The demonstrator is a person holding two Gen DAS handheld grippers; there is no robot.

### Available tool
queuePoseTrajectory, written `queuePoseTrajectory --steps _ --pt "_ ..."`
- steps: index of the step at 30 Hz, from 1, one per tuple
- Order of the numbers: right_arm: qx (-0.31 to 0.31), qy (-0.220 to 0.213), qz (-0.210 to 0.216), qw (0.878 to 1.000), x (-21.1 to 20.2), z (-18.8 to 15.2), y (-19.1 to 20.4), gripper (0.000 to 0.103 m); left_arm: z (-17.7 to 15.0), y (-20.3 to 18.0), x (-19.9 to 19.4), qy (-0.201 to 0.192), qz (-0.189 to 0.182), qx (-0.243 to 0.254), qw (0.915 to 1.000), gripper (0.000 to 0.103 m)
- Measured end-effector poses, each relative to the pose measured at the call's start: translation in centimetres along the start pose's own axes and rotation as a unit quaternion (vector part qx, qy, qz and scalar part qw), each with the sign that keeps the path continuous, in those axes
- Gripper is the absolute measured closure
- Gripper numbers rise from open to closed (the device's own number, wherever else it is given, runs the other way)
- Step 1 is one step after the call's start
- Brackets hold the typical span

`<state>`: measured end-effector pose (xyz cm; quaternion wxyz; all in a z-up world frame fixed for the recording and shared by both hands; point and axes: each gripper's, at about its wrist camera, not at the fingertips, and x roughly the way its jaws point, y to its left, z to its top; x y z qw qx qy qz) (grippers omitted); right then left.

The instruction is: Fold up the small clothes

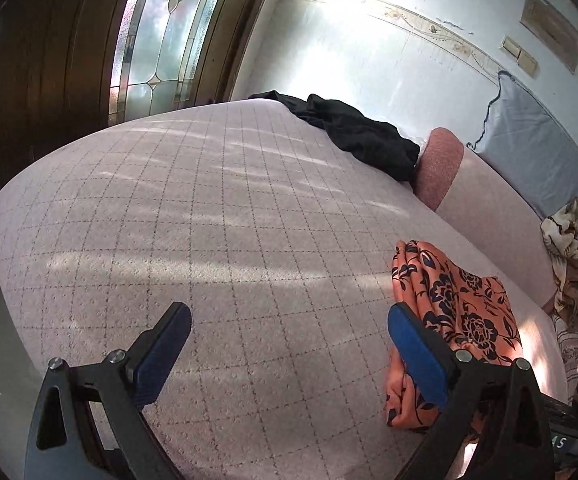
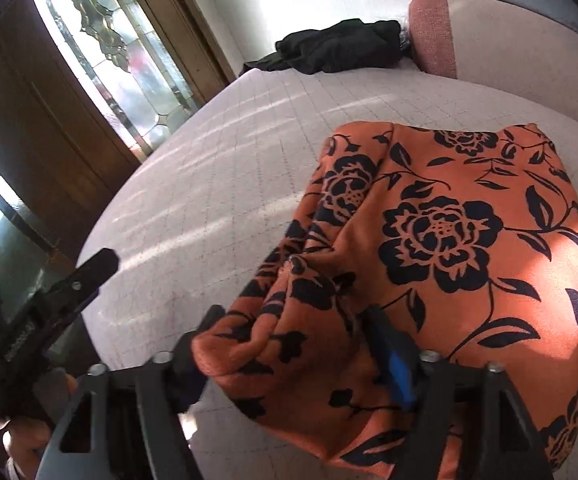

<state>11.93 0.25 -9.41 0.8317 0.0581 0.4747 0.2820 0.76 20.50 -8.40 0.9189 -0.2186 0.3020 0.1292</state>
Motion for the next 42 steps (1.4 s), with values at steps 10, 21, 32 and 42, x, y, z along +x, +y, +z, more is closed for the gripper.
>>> queuePoseTrajectory --steps 10,21,32,42 --pt "0.13 -0.088 0.039 0.987 -9.5 -7.6 -4.9 0.023 -1.6 -9.8 -1.6 0.051 -0.123 0.12 0.9837 0.004" --pt "0.19 -0.121 0.057 0.973 -13.9 -11.1 -10.4 0.023 -1.8 -11.6 3.7 0.151 -0.137 0.146 0.9681 0.082" --pt "0.238 -0.139 0.103 0.956 -15.0 -10.3 -15.1 0.023 -1.4 -11.2 1.6 0.102 -0.061 0.153 0.981 0.054" --pt "0.343 -0.055 0.149 0.926 -8.8 -6.3 -21.9 0.021 -3.3 -17.5 7.5 0.121 -0.027 0.265 0.9564 0.04"
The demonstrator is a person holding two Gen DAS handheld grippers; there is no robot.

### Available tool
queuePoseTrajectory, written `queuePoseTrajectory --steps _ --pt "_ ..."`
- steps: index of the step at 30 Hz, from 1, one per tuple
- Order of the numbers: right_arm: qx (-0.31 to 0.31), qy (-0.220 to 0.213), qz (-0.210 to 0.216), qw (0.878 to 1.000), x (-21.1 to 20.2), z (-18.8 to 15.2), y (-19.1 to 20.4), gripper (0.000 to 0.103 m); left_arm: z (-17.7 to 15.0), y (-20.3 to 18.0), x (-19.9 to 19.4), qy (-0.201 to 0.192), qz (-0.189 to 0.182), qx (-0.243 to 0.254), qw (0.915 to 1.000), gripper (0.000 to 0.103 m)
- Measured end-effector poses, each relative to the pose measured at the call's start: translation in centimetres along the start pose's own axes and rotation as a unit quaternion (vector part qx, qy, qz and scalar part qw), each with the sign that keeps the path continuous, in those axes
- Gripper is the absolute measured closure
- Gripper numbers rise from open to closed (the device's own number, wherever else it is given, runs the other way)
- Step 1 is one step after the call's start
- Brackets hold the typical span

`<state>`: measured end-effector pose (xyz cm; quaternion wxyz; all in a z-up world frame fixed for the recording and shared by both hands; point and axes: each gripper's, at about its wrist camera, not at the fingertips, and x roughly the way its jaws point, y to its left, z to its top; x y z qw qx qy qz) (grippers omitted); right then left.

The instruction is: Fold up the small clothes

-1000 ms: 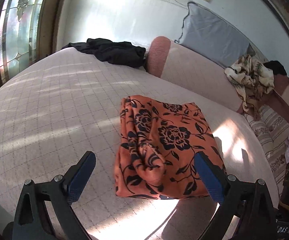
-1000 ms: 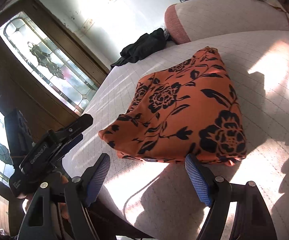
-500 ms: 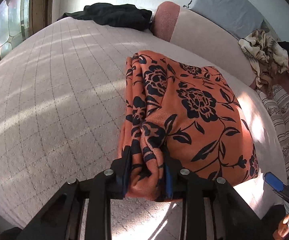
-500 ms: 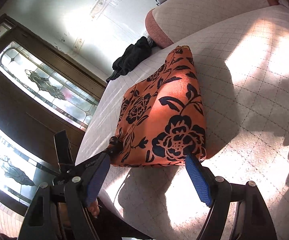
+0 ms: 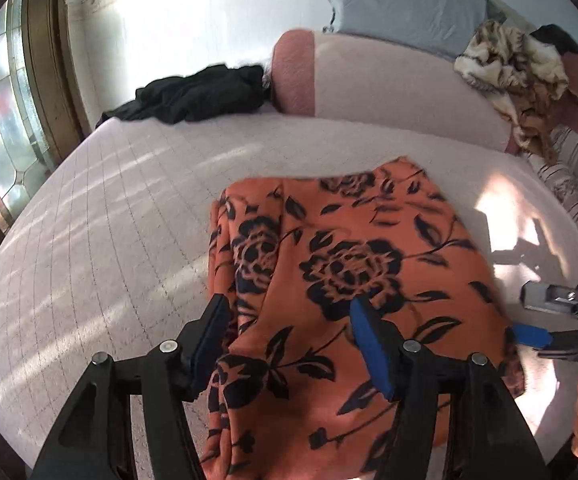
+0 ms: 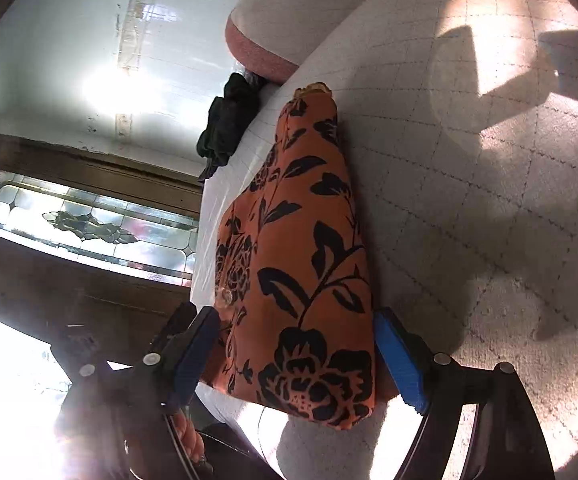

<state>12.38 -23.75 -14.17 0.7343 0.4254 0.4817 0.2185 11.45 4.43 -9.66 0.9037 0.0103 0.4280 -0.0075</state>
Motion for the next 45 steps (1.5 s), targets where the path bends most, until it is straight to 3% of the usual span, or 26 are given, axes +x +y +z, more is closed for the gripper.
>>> queuePoseTrajectory --steps 1,3,5,7,9,11,13,15,16,17,21,22,23,25,27,29,31,33,35,37,38,40,42,45 --pt "-0.004 0.007 -0.016 1.0 0.9 0.4 0.2 0.021 -0.7 0.8 1.4 0.024 0.001 -0.014 0.9996 0.041" --pt "-0.014 0.071 -0.033 0.997 4.0 0.6 0.1 0.027 -1.5 1.6 1.7 0.004 -0.012 -0.026 0.9996 0.039" --pt "-0.06 0.074 -0.074 0.993 4.6 0.1 1.6 0.06 -1.6 1.7 1.3 -0.003 -0.011 -0.018 0.9998 0.041" --pt "-0.113 0.045 -0.097 0.988 3.3 -0.7 4.2 0.068 -1.9 2.3 1.4 -0.007 -0.022 -0.029 0.9993 0.04" --pt "-0.156 0.035 -0.134 0.978 3.3 -1.6 5.4 0.068 -2.2 2.5 1.6 -0.011 -0.023 -0.033 0.9991 0.04" --pt "-0.127 0.072 -0.153 0.977 5.0 -1.6 2.8 0.054 -2.1 2.3 1.6 -0.015 -0.023 -0.028 0.9992 0.04" --pt "-0.066 0.054 -0.087 0.993 3.5 -0.9 1.3 0.047 -2.1 2.6 1.5 -0.014 -0.031 -0.035 0.9988 0.04" --pt "-0.064 0.008 -0.065 0.996 1.2 -0.3 1.7 0.042 -2.2 2.8 1.7 -0.017 -0.037 -0.038 0.9985 0.039" --pt "-0.062 -0.008 -0.053 0.997 0.5 0.3 2.0 0.034 -2.3 2.7 1.6 -0.019 -0.037 -0.039 0.9984 0.038" --pt "-0.058 -0.009 -0.036 0.998 0.4 1.0 2.2 0.028 -2.3 2.8 1.7 -0.02 -0.037 -0.04 0.9983 0.038" --pt "-0.018 0.019 -0.023 0.999 4.1 5.0 1.1 0.028 -2.7 3.3 1.6 -0.022 -0.046 -0.041 0.9978 0.038" --pt "0.001 0.031 -0.027 0.999 5.5 5.6 0.6 0.038 -2.7 3.3 1.6 -0.022 -0.047 -0.042 0.9977 0.038" --pt "0.002 0.043 -0.032 0.999 6.6 6.0 0.8 0.062 -2.8 3.4 1.6 -0.023 -0.048 -0.044 0.9976 0.038" --pt "-0.083 0.023 -0.091 0.992 6.7 5.4 4.0 0.071 -2.9 4.0 1.8 -0.022 -0.056 -0.05 0.997 0.036" --pt "-0.156 -0.01 -0.147 0.977 5.7 3.9 6.7 0.071 -2.9 4.3 1.9 -0.018 -0.066 -0.061 0.9958 0.036" --pt "-0.167 0.003 -0.194 0.967 7.0 3.1 5.5 0.07 -3.0 4.2 2.2 -0.012 -0.073 -0.065 0.9951 0.035" --pt "-0.1 0.0 -0.152 0.983 6.4 4.0 3.2 0.059 -3.1 4.4 2.1 -0.013 -0.076 -0.068 0.9947 0.035" --pt "-0.076 -0.011 -0.104 0.992 4.8 4.8 3.3 0.046 -3.2 4.6 2.1 -0.012 -0.081 -0.072 0.994 0.035" --pt "-0.084 -0.043 -0.084 0.992 3.6 5.8 3.9 0.018 -3.1 4.4 2.1 -0.011 -0.078 -0.073 0.9942 0.035" --pt "-0.05 -0.042 -0.06 0.996 4.5 7.8 2.9 0.014 -3.1 4.1 2.1 -0.012 -0.075 -0.07 0.9946 0.034" --pt "-0.023 -0.027 -0.067 0.997 5.7 8.9 1.8 0.026 -3.0 4.0 2.1 -0.011 -0.077 -0.07 0.9945 0.034" --pt "-0.004 0.009 -0.09 0.996 8.2 10.0 0.7 0.075 -2.9 4.1 2.2 -0.01 -0.083 -0.072 0.9939 0.033" --pt "-0.055 -0.017 -0.116 0.992 7.5 9.1 3.2 0.075 -2.6 5.1 2.1 0.005 -0.108 -0.092 0.9898 0.034" --pt "-0.118 -0.053 -0.174 0.976 5.3 7.0 6.1 0.056 -2.4 7.7 -0.3 0.01 -0.14 -0.135 0.9808 0.036"
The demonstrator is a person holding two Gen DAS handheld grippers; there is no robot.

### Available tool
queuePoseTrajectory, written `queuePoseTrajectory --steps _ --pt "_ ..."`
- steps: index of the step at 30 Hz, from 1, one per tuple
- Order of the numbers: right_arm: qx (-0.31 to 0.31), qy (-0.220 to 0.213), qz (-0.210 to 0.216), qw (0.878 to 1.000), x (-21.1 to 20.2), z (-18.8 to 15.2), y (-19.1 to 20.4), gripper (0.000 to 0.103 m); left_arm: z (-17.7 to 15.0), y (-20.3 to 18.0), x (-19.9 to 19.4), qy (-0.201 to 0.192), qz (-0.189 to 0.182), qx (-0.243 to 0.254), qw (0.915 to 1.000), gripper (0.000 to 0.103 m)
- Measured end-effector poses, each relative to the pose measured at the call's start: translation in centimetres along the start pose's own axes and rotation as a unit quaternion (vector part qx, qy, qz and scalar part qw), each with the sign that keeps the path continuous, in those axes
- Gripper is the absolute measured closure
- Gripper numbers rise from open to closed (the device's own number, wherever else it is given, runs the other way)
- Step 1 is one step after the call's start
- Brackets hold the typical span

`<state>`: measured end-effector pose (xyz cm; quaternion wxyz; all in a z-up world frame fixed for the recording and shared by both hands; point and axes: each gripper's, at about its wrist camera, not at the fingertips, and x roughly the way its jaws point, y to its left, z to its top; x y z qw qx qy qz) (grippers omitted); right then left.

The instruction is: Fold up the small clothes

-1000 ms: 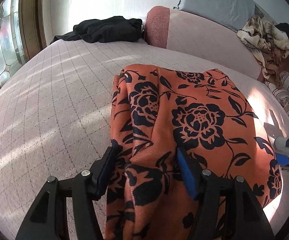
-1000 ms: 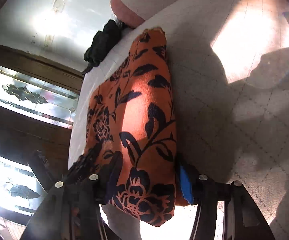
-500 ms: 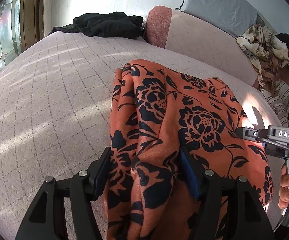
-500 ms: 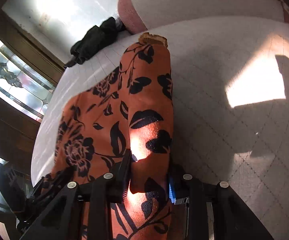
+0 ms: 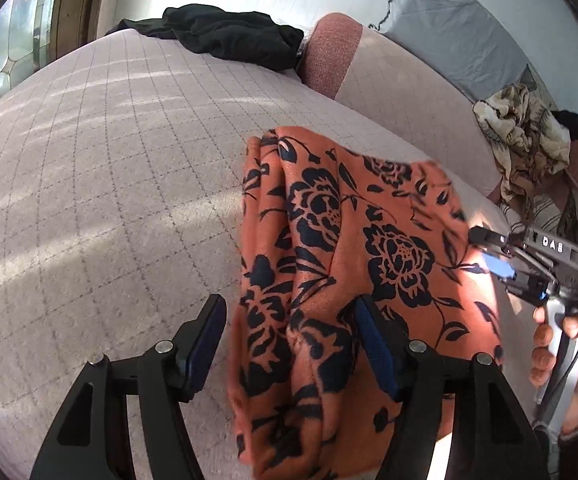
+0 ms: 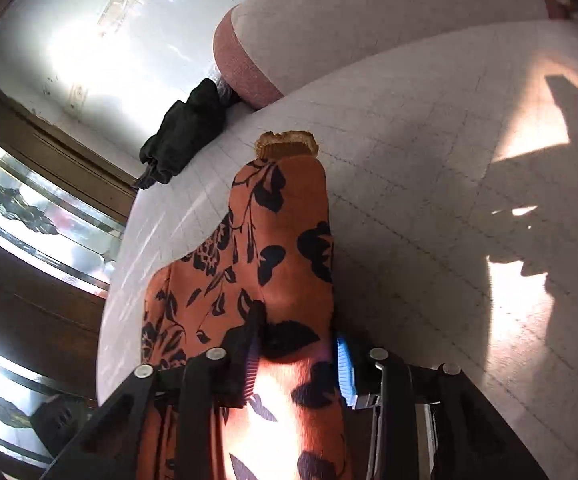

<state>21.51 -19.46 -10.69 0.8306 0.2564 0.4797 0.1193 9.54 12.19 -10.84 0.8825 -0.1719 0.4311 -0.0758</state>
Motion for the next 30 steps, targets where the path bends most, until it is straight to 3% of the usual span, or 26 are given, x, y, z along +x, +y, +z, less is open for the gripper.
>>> queuePoseTrajectory --steps 1,2,4,5,6,8,10,13,15,17,19,21,22,24,25,28,30 --pt "-0.011 -0.021 -0.012 1.0 -1.6 -0.7 0.2 0.041 -0.2 0.3 -1.2 -0.005 -0.014 -0.003 0.9999 0.036" --pt "-0.022 -0.048 -0.014 0.999 -3.1 -1.5 0.6 0.033 -0.5 0.5 -2.1 -0.007 -0.03 -0.009 0.9995 0.036" --pt "-0.044 -0.07 0.005 0.997 -5.5 -3.3 1.7 0.033 -1.9 0.8 -1.8 0.022 -0.047 -0.021 0.9985 0.038" --pt "-0.049 -0.07 0.025 0.996 -6.2 -4.4 2.3 0.032 -2.7 1.0 -0.6 0.049 -0.034 -0.021 0.998 0.05" --pt "-0.054 -0.066 0.046 0.995 -6.4 -5.5 2.8 0.03 -3.5 1.5 0.5 0.066 -0.026 -0.03 0.9971 0.053" --pt "-0.07 -0.031 0.067 0.995 -5.4 -7.5 3.9 0.026 -3.6 1.7 0.1 0.055 -0.029 -0.042 0.9972 0.058" --pt "-0.081 0.007 0.062 0.995 -3.9 -9.2 4.2 0.026 -3.4 0.9 -0.7 0.054 -0.022 -0.035 0.9977 0.063" --pt "-0.092 0.017 0.057 0.994 -3.1 -10.5 4.0 0.026 -3.1 0.1 -1.8 0.054 -0.018 -0.024 0.9981 0.063" --pt "-0.089 0.012 0.062 0.994 -3.1 -10.6 3.9 0.025 -2.0 -0.1 -2.8 0.041 -0.018 -0.024 0.9987 0.054" --pt "-0.083 0.015 0.068 0.994 -3.1 -10.8 3.6 0.024 0.0 -0.6 -3.3 0.016 -0.021 -0.012 0.9996 0.025" --pt "-0.086 0.014 0.071 0.994 -2.9 -10.8 3.6 0.023 2.5 -1.5 -1.9 0.009 -0.013 0.02 0.9997 0.023" --pt "-0.092 0.012 0.073 0.993 -3.1 -11.1 3.5 0.023 5.1 -2.0 0.9 0.03 -0.008 0.031 0.999 0.024" --pt "-0.094 0.011 0.073 0.993 -3.2 -11.2 3.5 0.022 6.1 -1.7 2.2 0.041 -0.015 0.027 0.9987 0.028" --pt "-0.099 0.011 0.074 0.992 -3.2 -11.3 3.5 0.022 8.1 -1.2 5.4 0.061 0.011 0.033 0.9975 0.08" --pt "-0.096 0.01 0.077 0.992 -3.3 -11.3 3.4 0.022 8.8 -0.5 7.2 0.075 0.035 0.03 0.9961 0.097" --pt "-0.099 0.019 0.088 0.991 -3.0 -11.3 3.2 0.022 9.4 2.5 9.1 0.079 0.005 -0.032 0.9963 0.094" --pt "-0.1 0.022 0.092 0.991 -3.0 -11.3 3.0 0.022 9.2 2.0 7.8 0.059 0.018 -0.015 0.998 0.093"
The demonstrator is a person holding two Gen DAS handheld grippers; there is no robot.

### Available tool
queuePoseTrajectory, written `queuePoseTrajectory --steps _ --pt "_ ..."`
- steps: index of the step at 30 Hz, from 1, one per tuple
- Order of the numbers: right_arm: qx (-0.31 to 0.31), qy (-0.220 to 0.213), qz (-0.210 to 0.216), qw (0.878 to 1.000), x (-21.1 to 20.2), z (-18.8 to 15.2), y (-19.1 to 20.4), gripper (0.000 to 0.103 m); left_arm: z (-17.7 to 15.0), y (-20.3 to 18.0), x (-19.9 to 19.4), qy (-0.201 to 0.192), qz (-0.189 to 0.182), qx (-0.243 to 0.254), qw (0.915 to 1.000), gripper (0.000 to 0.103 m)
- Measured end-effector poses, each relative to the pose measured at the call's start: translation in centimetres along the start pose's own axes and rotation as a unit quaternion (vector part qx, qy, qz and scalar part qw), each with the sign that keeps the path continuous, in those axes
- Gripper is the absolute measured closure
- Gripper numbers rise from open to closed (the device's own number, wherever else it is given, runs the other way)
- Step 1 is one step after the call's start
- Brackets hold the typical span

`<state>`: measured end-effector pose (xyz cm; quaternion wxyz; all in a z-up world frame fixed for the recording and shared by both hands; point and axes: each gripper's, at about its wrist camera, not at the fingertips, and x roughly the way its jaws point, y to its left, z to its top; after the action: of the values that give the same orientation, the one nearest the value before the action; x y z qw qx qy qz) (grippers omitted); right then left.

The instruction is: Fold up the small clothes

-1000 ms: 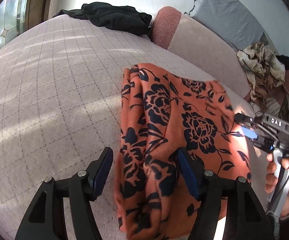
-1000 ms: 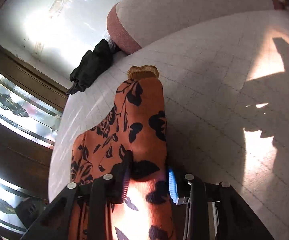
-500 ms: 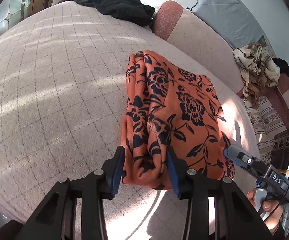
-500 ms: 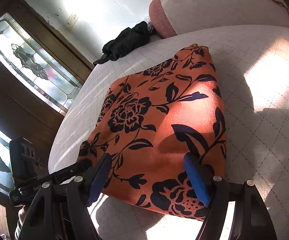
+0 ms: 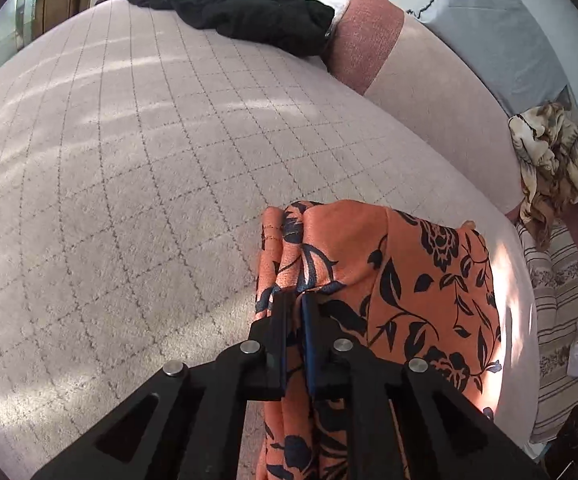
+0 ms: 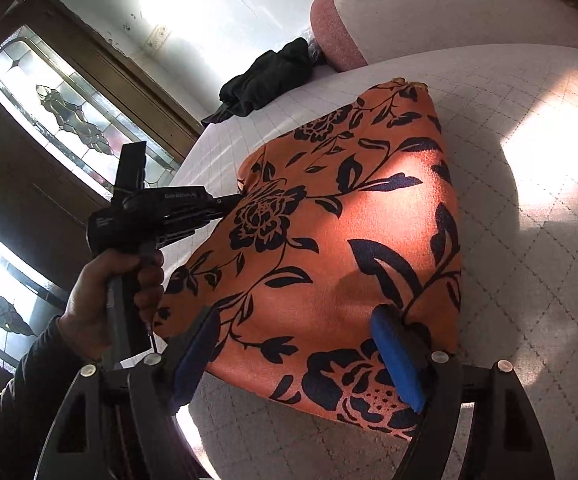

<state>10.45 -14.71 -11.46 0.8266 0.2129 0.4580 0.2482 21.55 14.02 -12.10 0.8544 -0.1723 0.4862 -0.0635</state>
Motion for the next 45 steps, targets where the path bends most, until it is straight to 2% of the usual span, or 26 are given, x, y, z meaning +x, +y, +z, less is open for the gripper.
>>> queuePoseTrajectory --steps 1,2,3,5,7,9,12,18,24,35,38,43,45 --pt "0.002 0.001 0.003 1.0 0.0 0.0 -0.1 0.022 -0.4 -0.4 -0.9 -0.013 0.025 0.011 0.9995 0.092" --pt "0.006 0.001 0.005 1.0 0.0 0.0 -0.3 0.022 -0.9 -0.7 -2.0 -0.023 0.048 0.018 0.9984 0.084" --pt "0.009 0.0 0.006 1.0 -0.1 0.0 -0.4 0.022 -1.4 -0.9 -3.1 -0.032 0.047 0.02 0.9982 0.078" --pt "0.014 -0.003 0.006 1.0 -0.4 0.0 -0.2 0.022 -3.0 -1.4 -5.7 -0.057 0.045 0.024 0.997 0.044" --pt "0.017 -0.008 0.002 1.0 -1.1 -0.2 0.1 0.022 -4.9 -2.6 -8.0 -0.085 0.076 0.047 0.9924 0.031" --pt "0.015 -0.016 0.0 1.0 -2.0 -0.7 0.8 0.022 -6.6 -3.9 -9.6 -0.102 0.092 0.068 0.9882 0.029" --pt "0.004 -0.028 -0.012 1.0 -3.6 -1.9 1.8 0.022 -8.6 -5.0 -10.9 -0.106 0.103 0.087 0.9852 0.029" --pt "0.029 -0.042 -0.026 0.998 -6.4 -4.4 1.3 0.022 -11.1 -5.9 -11.5 -0.1 0.103 0.089 0.9856 0.029" --pt "0.066 -0.048 -0.041 0.996 -8.0 -5.8 -0.6 0.021 -11.9 -6.0 -11.8 -0.098 0.099 0.089 0.9863 0.029" --pt "0.079 -0.042 -0.047 0.995 -8.3 -7.0 -1.5 0.021 -12.3 -5.8 -11.9 -0.098 0.115 0.096 0.9838 0.028" --pt "0.081 -0.043 -0.046 0.995 -8.2 -7.0 -1.7 0.02 -12.3 -5.6 -11.8 -0.097 0.111 0.095 0.9845 0.024" --pt "0.097 -0.042 -0.047 0.993 -8.2 -6.9 -2.4 0.019 -12.3 -5.0 -11.4 -0.092 0.086 0.075 0.9892 0.023" --pt "0.098 -0.043 -0.047 0.993 -8.2 -6.6 -2.5 0.019 -12.4 -5.1 -10.8 -0.089 0.092 0.084 0.9883 0.023"
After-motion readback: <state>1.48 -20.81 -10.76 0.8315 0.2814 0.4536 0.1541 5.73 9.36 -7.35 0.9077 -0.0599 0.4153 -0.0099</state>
